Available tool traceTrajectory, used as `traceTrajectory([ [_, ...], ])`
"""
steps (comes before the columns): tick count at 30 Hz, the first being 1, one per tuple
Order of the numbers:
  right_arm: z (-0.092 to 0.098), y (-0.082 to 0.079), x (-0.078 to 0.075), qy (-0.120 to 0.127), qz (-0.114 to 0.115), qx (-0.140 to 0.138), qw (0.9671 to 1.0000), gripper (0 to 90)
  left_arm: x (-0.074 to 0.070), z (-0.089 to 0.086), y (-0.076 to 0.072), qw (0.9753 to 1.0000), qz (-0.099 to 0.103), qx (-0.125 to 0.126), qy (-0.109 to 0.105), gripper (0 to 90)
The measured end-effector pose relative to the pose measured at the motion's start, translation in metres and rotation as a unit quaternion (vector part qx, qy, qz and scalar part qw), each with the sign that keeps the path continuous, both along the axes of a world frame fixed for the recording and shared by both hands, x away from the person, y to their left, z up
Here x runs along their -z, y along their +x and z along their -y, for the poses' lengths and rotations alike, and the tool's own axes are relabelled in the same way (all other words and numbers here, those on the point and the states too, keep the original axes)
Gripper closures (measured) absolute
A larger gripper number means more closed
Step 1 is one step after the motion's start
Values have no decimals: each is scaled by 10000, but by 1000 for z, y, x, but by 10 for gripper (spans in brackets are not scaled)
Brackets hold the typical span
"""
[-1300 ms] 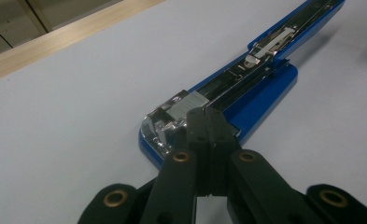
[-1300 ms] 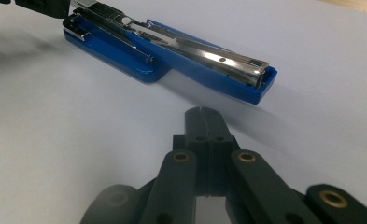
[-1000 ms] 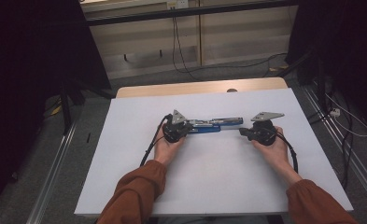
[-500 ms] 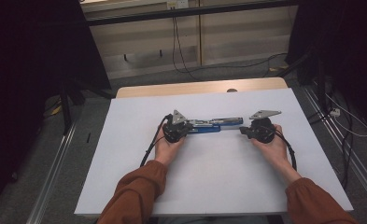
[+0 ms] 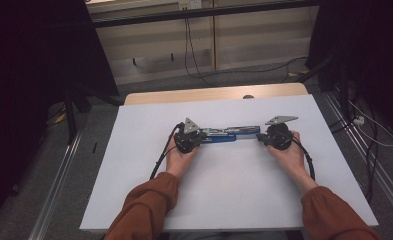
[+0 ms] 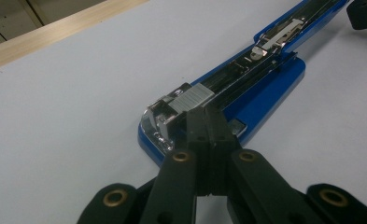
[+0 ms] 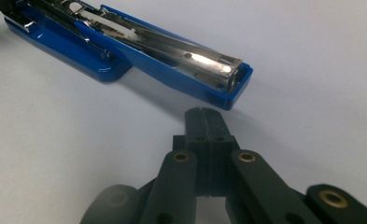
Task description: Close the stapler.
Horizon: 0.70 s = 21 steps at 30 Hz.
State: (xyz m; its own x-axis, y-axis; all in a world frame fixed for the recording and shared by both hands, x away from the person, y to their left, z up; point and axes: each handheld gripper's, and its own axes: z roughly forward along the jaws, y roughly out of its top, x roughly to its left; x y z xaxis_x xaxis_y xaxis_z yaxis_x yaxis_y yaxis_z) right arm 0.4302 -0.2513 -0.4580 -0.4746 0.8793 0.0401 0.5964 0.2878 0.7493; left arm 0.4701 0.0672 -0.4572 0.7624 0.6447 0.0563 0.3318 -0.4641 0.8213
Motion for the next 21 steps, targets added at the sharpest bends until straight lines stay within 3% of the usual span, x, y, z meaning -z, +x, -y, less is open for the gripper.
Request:
traceTrajectory([
  [21, -4, 8, 4, -27, -60, 20, 10000, 900, 1, -1, 0, 10000, -22, -8, -48, 900],
])
